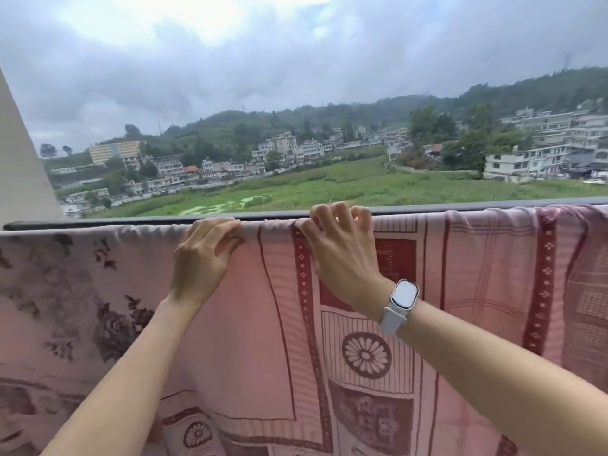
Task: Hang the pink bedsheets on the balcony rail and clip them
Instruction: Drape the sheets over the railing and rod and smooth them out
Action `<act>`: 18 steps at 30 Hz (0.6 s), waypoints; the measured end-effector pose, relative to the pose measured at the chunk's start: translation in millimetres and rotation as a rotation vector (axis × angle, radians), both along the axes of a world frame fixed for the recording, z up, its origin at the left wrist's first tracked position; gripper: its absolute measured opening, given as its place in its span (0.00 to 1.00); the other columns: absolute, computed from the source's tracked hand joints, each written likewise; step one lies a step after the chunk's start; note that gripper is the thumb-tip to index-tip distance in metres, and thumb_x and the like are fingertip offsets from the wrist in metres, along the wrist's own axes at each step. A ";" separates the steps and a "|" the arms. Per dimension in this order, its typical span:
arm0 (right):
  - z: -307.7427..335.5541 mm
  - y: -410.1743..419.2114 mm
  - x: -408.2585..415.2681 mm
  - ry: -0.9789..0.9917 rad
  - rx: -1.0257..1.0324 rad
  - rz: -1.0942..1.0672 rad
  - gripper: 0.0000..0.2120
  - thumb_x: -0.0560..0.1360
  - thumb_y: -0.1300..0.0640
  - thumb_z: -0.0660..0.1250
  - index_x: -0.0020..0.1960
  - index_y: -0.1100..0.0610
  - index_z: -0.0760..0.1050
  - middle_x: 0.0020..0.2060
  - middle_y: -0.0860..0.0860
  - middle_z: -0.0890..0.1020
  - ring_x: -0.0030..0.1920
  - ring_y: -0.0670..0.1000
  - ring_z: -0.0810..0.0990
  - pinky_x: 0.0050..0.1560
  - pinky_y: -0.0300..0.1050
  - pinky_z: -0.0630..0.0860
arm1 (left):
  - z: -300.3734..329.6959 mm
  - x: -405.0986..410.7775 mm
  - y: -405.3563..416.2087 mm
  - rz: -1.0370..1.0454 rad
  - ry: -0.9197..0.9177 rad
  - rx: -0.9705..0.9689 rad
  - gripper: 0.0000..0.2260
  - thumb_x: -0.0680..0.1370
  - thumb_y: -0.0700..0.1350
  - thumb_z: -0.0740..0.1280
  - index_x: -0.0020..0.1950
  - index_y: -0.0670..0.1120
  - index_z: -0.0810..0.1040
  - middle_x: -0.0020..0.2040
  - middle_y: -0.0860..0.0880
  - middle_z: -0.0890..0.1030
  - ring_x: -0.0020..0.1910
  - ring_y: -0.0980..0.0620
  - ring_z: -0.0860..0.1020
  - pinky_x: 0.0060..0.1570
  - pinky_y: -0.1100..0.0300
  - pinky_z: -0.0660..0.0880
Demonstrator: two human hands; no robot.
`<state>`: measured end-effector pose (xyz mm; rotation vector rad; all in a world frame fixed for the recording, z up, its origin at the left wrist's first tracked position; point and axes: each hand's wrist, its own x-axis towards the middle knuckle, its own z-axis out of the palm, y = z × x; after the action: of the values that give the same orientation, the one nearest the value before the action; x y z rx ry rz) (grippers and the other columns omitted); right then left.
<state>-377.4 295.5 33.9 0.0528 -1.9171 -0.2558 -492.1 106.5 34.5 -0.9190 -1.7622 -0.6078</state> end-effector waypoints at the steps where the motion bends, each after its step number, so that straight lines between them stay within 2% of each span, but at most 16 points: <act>1: 0.4 -1.1 -2.9 0.010 -0.007 -0.010 0.20 0.55 0.64 0.75 0.45 0.55 0.76 0.42 0.52 0.77 0.45 0.52 0.64 0.44 0.48 0.59 | 1.5 -6.2 -4.2 -0.036 0.030 -0.002 0.11 0.72 0.46 0.68 0.49 0.41 0.81 0.45 0.43 0.83 0.46 0.46 0.78 0.50 0.56 0.72; 6: 0.8 -16.4 -0.6 0.006 -0.047 -0.021 0.10 0.63 0.64 0.73 0.42 0.56 0.78 0.41 0.52 0.79 0.45 0.50 0.64 0.45 0.45 0.58 | 7.9 -21.1 -14.5 -0.224 0.118 0.029 0.04 0.72 0.41 0.69 0.42 0.41 0.83 0.36 0.44 0.82 0.37 0.47 0.78 0.40 0.58 0.73; 9: -5.4 -28.3 6.8 -0.002 -0.108 -0.029 0.04 0.69 0.65 0.66 0.41 0.58 0.76 0.38 0.52 0.78 0.43 0.48 0.64 0.44 0.41 0.59 | 1.4 -17.9 -15.5 -0.278 0.109 0.080 0.06 0.74 0.42 0.68 0.40 0.41 0.82 0.33 0.45 0.81 0.36 0.50 0.75 0.38 0.61 0.71; 11: -14.8 -31.6 13.9 -0.020 -0.105 -0.053 0.06 0.71 0.64 0.60 0.42 0.58 0.76 0.38 0.52 0.79 0.42 0.48 0.65 0.43 0.40 0.60 | -9.0 -8.5 -16.3 -0.313 0.098 0.117 0.05 0.74 0.41 0.68 0.40 0.41 0.82 0.33 0.45 0.80 0.36 0.52 0.73 0.38 0.62 0.70; 14: -34.0 -31.1 25.1 -0.046 -0.092 -0.115 0.09 0.68 0.69 0.66 0.46 0.58 0.76 0.39 0.52 0.79 0.42 0.49 0.68 0.43 0.42 0.62 | -31.8 5.6 -19.5 -0.350 0.069 0.113 0.04 0.73 0.38 0.69 0.39 0.42 0.81 0.32 0.46 0.79 0.35 0.53 0.70 0.35 0.60 0.69; 16: -45.4 -34.7 28.6 -0.059 -0.098 -0.168 0.09 0.67 0.68 0.68 0.45 0.58 0.77 0.40 0.52 0.79 0.42 0.51 0.71 0.44 0.44 0.63 | -46.6 7.7 -22.9 -0.354 0.085 0.042 0.04 0.73 0.38 0.68 0.39 0.43 0.81 0.32 0.47 0.79 0.35 0.53 0.71 0.31 0.57 0.72; 18: -50.0 -40.3 28.4 -0.041 -0.107 -0.184 0.07 0.70 0.65 0.65 0.47 0.58 0.77 0.42 0.53 0.79 0.44 0.54 0.74 0.47 0.47 0.64 | -54.2 0.4 -29.6 -0.343 0.118 -0.041 0.04 0.74 0.40 0.67 0.43 0.43 0.81 0.36 0.47 0.81 0.38 0.50 0.76 0.36 0.54 0.74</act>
<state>-349.0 255.2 -16.2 -0.1914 -1.9758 -0.2768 -491.7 76.9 -19.7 -1.2743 -1.5276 -0.7210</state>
